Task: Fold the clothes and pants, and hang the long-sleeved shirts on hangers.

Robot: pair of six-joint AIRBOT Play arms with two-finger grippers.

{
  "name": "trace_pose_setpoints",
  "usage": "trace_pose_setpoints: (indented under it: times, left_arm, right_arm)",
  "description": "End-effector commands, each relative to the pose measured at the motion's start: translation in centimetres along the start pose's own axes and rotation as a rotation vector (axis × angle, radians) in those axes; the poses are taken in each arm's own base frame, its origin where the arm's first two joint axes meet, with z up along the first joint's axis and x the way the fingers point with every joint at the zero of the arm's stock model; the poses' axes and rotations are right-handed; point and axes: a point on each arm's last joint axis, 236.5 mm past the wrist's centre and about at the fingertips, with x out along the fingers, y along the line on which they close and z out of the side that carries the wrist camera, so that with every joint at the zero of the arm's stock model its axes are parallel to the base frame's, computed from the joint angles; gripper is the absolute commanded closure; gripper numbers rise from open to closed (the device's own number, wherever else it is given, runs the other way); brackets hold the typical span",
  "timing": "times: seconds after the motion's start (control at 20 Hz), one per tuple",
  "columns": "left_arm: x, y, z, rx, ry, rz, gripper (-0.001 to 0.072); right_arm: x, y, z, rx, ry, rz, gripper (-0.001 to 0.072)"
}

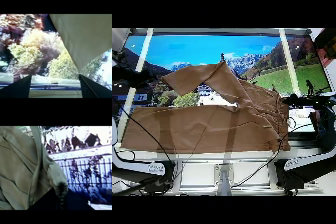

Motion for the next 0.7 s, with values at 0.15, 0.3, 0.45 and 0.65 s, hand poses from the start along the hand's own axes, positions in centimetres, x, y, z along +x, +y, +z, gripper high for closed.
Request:
trace_pose_setpoints:
  times: [0.15, 0.3, 0.45, 0.65]
  left_arm:
    - [7.4, -4.1, -2.2, 0.004, 0.135, -0.083, 0.0126]
    - [10.5, -4.6, -2.8, -0.038, 0.163, -0.08, 0.0152]
    - [12.9, -5.1, -4.2, -0.031, 0.216, -0.078, 0.0152]
    - [15.1, -6.4, -3.2, -0.006, 0.158, -0.075, 0.0277]
  right_arm:
    - [0.1, -0.2, 0.6, -0.006, -0.022, -0.016, 0.0678]
    - [0.1, -0.2, 0.6, -0.006, -0.024, -0.017, 0.0678]
    - [0.1, -0.3, 0.7, -0.006, -0.027, -0.02, 0.0678]
    - [0.1, -0.4, 0.9, -0.006, -0.033, -0.024, 0.0678]
